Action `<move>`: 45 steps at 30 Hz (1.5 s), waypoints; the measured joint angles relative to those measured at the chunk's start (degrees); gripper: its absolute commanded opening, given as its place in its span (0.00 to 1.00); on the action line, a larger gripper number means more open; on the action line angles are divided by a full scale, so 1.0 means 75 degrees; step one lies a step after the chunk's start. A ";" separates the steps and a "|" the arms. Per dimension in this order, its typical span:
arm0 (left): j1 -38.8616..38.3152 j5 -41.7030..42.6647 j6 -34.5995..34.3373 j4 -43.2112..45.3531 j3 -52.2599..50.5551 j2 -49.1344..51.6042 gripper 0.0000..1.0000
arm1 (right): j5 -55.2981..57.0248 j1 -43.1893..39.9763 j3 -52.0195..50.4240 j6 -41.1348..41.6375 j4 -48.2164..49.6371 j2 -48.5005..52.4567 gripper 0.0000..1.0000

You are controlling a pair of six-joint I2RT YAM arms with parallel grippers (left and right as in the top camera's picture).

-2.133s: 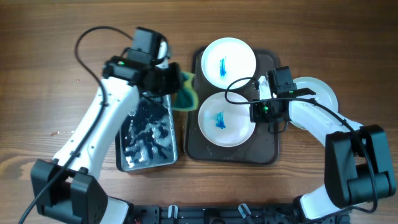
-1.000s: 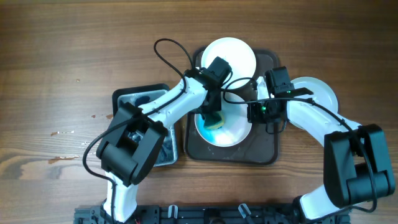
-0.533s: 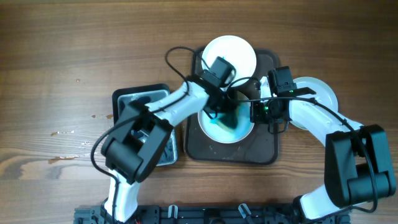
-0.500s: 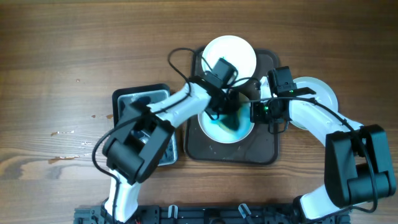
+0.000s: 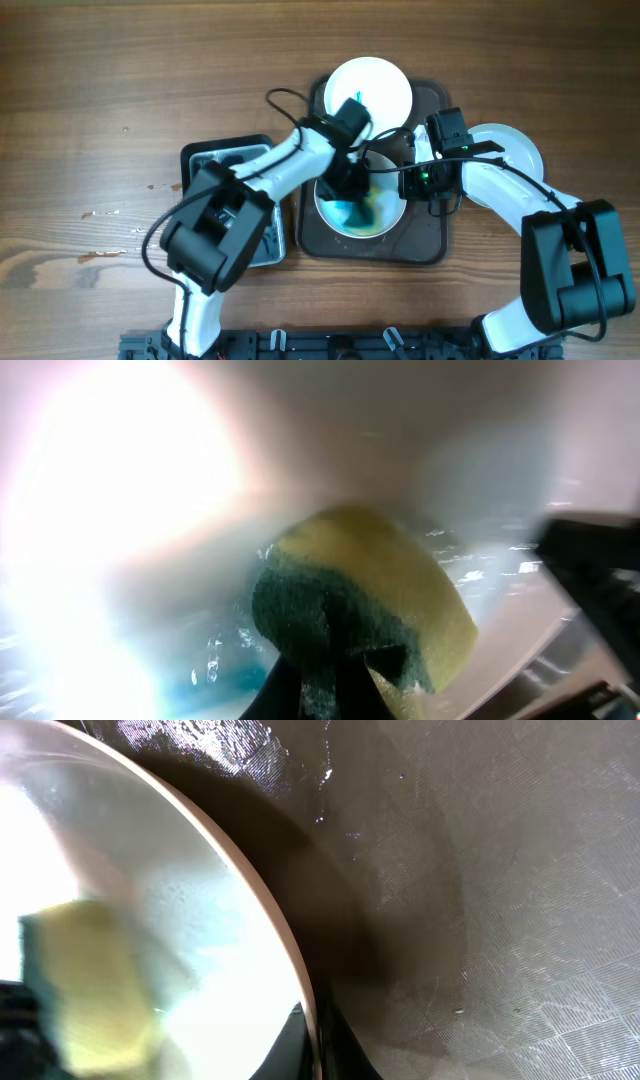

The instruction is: Clean dirty plates on tray and stack at the side

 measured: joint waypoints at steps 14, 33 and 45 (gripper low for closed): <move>0.0393 -0.1716 0.0312 0.0589 -0.0309 -0.0504 0.04 | 0.0006 -0.0003 0.0000 0.0006 0.0061 0.0006 0.04; -0.0536 -0.0577 -0.0239 0.1055 -0.0169 -0.0160 0.04 | 0.0052 -0.0055 0.0000 0.0029 0.0055 0.0006 0.04; 0.0691 -0.1346 0.0697 0.0259 -0.0367 -0.0734 0.04 | 0.0052 -0.0029 0.0000 0.0032 0.0085 0.0006 0.04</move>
